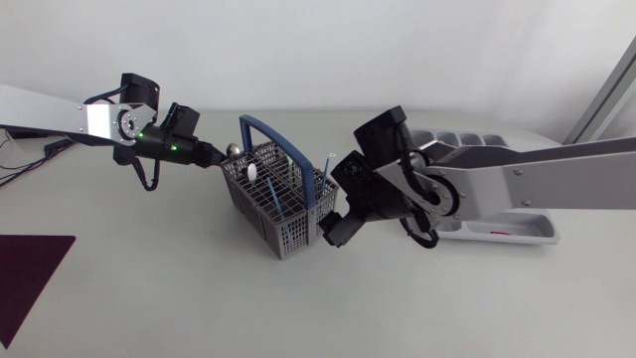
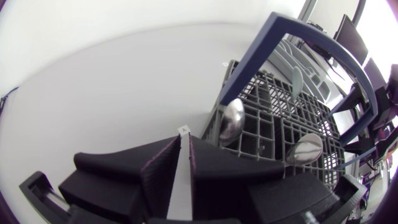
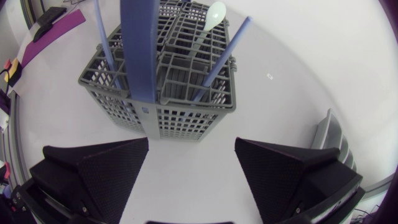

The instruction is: Unload the cutlery basket into the drawer organizer.

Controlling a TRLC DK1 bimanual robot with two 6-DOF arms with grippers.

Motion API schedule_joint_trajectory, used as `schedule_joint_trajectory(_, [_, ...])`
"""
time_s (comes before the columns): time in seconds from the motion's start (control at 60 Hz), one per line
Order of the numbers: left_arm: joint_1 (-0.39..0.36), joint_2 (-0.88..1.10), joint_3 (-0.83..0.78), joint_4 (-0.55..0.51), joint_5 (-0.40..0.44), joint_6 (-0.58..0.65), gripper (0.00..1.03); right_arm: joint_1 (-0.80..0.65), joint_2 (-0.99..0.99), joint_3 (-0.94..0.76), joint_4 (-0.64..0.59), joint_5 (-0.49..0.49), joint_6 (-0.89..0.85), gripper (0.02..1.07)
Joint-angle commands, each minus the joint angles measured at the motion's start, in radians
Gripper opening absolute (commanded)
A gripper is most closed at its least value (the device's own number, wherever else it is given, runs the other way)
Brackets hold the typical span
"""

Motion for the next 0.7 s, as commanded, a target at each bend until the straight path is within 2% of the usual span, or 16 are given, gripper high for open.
schedule_joint_trajectory(0.0, [-0.020, 0.023, 0.016, -0.001, 0.032, -0.008, 0.32, -0.005, 0.044, 0.038, 0.024, 0.002, 0.015, 1.02])
schedule_joint_trajectory(0.117, [-0.044, -0.013, -0.019, -0.026, 0.061, 0.021, 0.32, -0.030, 0.075, 0.072, 0.043, 0.002, 0.024, 1.02])
schedule_joint_trajectory(0.433, [-0.104, -0.121, -0.136, -0.041, 0.063, 0.061, 0.31, -0.137, 0.094, 0.111, 0.055, 0.002, 0.018, 1.02])
schedule_joint_trajectory(0.683, [-0.153, -0.285, -0.311, -0.049, 0.063, 0.090, 0.31, -0.191, 0.161, 0.184, 0.057, -0.029, -0.002, 1.02])
